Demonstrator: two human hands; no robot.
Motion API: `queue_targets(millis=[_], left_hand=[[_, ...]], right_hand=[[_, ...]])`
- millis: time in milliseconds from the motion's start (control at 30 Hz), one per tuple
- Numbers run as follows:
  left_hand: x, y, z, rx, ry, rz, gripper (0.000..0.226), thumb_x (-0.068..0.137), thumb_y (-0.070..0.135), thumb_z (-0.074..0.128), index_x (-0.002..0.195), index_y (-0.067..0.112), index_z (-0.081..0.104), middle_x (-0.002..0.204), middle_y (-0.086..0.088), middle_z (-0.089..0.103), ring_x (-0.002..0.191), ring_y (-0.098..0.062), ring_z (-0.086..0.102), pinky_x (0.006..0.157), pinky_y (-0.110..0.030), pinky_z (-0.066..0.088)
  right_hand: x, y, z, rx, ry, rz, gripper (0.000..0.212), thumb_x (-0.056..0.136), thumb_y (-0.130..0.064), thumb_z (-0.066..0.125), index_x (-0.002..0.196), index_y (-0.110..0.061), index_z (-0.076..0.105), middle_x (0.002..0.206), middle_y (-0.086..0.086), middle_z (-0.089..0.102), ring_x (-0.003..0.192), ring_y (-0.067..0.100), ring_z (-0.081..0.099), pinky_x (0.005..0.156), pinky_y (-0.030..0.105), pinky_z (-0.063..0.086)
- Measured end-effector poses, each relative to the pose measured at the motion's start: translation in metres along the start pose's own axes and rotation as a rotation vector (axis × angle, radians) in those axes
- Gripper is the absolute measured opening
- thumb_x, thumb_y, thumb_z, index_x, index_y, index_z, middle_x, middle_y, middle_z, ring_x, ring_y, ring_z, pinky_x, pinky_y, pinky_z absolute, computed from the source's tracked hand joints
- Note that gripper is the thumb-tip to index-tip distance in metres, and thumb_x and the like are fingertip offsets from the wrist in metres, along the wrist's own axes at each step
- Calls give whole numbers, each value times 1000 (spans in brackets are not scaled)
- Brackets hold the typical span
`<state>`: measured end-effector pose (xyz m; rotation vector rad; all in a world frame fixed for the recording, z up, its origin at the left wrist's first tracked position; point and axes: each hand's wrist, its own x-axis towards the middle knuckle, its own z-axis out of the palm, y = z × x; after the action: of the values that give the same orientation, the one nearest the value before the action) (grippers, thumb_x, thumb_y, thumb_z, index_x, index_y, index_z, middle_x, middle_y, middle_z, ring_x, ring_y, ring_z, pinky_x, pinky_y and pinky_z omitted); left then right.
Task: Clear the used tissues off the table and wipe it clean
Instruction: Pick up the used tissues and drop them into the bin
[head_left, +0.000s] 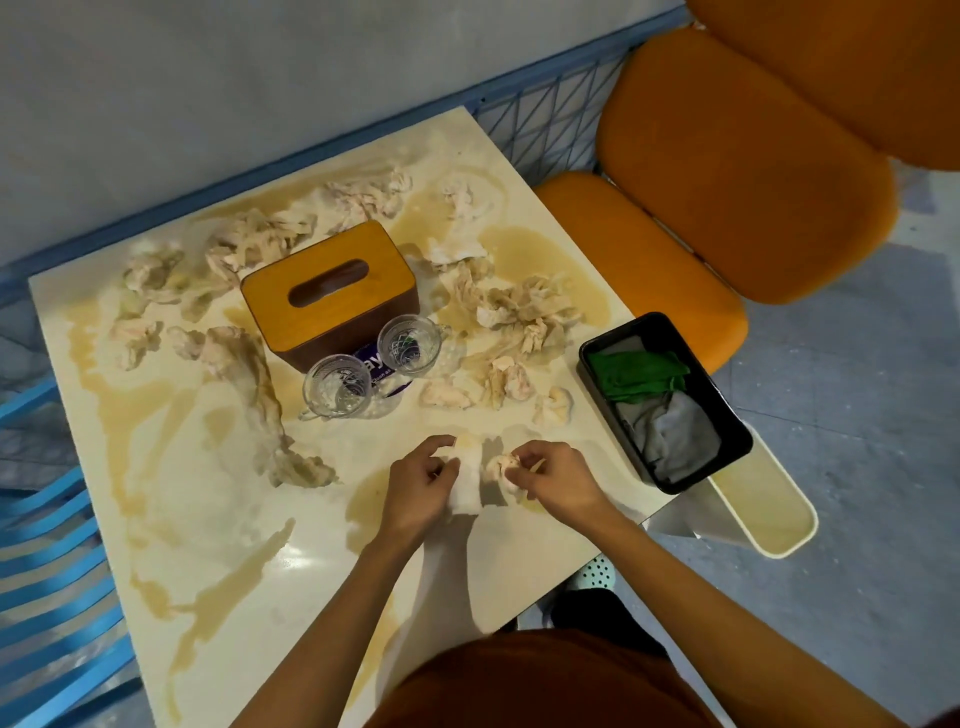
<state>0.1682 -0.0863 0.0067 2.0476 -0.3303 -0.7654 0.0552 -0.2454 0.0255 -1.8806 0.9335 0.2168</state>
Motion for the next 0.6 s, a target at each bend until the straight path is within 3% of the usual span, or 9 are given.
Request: queue_targets(millis=[167, 267, 333, 433, 533, 600], left_hand=[[-3, 19, 27, -10, -28, 26, 24, 90, 7, 62, 106, 24, 66, 43, 8, 42, 43, -8, 37, 48, -17, 33], [-8, 32, 50, -19, -74, 50, 23, 90, 9, 61, 105, 26, 66, 56, -17, 48, 51, -15, 43, 54, -26, 37], [-13, 41, 65, -16, -91, 66, 23, 91, 11, 61, 103, 30, 66, 61, -23, 52, 53, -20, 46, 54, -28, 39], [-24, 59, 95, 12, -99, 82, 27, 91, 10, 61, 96, 37, 63, 57, -20, 50, 50, -20, 46, 48, -31, 41], [-35, 76, 124, 36, -118, 78, 28, 91, 9, 60, 93, 37, 63, 56, -17, 51, 48, -21, 49, 46, -40, 46], [-43, 89, 149, 30, -125, 69, 24, 91, 8, 61, 92, 32, 64, 53, -8, 50, 46, -16, 47, 46, -37, 45]], right_hand=[[-10, 15, -26, 137, 19, 44, 16, 84, -17, 71, 99, -12, 71, 79, 2, 65, 50, 10, 58, 56, 18, 45], [-20, 31, -47, 212, 6, 45, 11, 84, -18, 72, 92, -11, 71, 77, 2, 63, 50, 12, 59, 56, 20, 46], [-26, 40, -61, 215, 7, 28, 6, 84, -20, 72, 86, -14, 69, 73, -1, 62, 51, 9, 58, 57, 19, 46], [-37, 59, -91, 253, 13, 17, 4, 86, -17, 71, 84, -14, 68, 65, -6, 61, 48, 2, 55, 53, 14, 44], [-49, 80, -120, 310, 5, 33, 4, 87, -14, 68, 85, -11, 71, 52, -12, 60, 46, 1, 53, 54, 17, 45], [-56, 101, -141, 347, -6, 37, 7, 87, -13, 66, 88, -10, 72, 53, -9, 61, 45, 5, 54, 54, 21, 45]])
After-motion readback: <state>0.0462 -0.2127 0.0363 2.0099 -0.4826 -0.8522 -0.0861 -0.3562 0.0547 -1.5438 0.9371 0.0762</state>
